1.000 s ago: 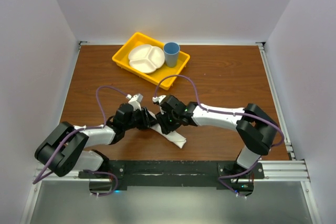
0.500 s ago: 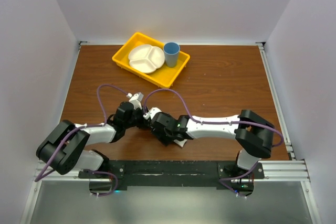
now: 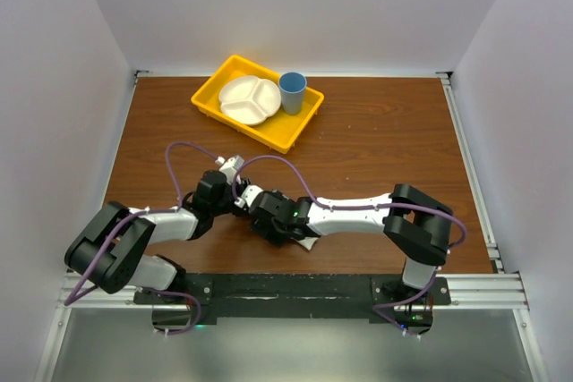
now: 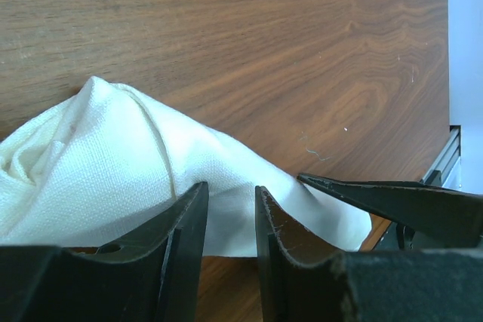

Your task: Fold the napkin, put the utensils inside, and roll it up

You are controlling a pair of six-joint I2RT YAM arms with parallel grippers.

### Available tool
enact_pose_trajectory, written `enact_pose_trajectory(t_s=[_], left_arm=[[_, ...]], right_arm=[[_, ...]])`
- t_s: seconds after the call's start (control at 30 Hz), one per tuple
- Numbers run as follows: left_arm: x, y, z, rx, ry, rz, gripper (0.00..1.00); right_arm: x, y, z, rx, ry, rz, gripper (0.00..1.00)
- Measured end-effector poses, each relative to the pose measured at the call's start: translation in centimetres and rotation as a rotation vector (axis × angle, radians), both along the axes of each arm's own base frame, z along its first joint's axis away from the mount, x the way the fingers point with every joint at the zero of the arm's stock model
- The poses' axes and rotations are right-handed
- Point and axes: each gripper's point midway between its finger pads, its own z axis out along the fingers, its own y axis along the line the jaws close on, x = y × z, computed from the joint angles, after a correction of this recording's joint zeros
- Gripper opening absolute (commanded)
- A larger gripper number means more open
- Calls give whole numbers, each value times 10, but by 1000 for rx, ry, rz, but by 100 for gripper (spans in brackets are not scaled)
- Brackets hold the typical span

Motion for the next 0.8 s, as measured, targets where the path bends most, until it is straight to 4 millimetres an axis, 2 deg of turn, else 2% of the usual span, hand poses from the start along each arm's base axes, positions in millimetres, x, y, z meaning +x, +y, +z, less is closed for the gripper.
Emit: enact_pose_trajectory(t_s=[0.07,0.13,0.2,0.3,0.43,0.53,0.63,0.8], left_arm=[[0,1,0,-1,2,0,37],[1,2,0,-2,3,1,37],[1,4,1,3,1,2,37],[0,7,1,17,-3,1,37],[-1,13,6,38,-11,4,37],[-1,18,19,37,-29,16,38],[4,18,48,20,-85,24,39],[22,10,113,-34,-218,19,39]], right_arm=[[4,5,1,16,-14,-5,71],[7,9,0,21,-26,-14,58],[10,12,-1,33,-31,-27,39],[18,10,-2,53,-29,-70,19],[25,11,-3,125,29,-110,9],[24,13,-3,211,128,-128,8],[22,15,-2,314,242,-156,8],[7,16,0,503,489,-226,8]])
